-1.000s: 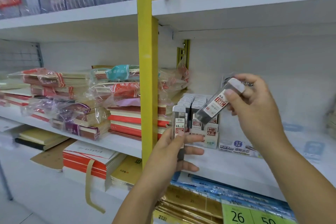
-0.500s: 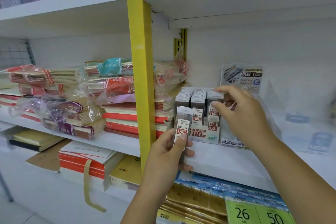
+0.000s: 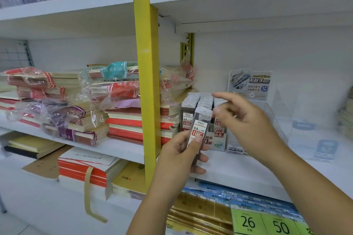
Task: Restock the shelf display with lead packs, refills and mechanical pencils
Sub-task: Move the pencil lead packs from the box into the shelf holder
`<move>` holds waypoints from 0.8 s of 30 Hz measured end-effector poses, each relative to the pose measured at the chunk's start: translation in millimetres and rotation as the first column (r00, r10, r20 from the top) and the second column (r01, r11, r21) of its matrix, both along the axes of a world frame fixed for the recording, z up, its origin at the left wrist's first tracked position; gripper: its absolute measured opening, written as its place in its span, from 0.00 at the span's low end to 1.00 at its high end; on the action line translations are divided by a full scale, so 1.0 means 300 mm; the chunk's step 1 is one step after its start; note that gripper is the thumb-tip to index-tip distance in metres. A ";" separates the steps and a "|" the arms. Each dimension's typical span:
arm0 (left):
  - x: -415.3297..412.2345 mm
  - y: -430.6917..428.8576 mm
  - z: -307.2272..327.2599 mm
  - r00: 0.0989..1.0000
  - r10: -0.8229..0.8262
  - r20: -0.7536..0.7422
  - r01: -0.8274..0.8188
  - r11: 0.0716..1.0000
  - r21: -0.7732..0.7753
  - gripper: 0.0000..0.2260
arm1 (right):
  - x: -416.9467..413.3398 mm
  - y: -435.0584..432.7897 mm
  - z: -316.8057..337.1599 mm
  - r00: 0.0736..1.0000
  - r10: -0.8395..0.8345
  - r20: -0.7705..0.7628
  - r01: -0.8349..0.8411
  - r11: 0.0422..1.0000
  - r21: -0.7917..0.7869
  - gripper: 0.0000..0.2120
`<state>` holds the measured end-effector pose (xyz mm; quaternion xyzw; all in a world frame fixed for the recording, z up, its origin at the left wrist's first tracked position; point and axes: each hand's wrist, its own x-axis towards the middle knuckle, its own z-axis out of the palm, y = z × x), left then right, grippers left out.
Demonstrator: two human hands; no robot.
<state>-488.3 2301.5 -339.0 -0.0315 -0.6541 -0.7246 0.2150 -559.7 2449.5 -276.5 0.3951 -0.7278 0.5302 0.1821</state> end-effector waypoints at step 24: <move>-0.119 0.016 -0.124 0.877 0.283 -0.389 -0.477 0.407 -0.779 0.26 | -0.132 -0.003 -0.064 0.855 -0.404 -0.326 0.452 0.888 0.084 0.13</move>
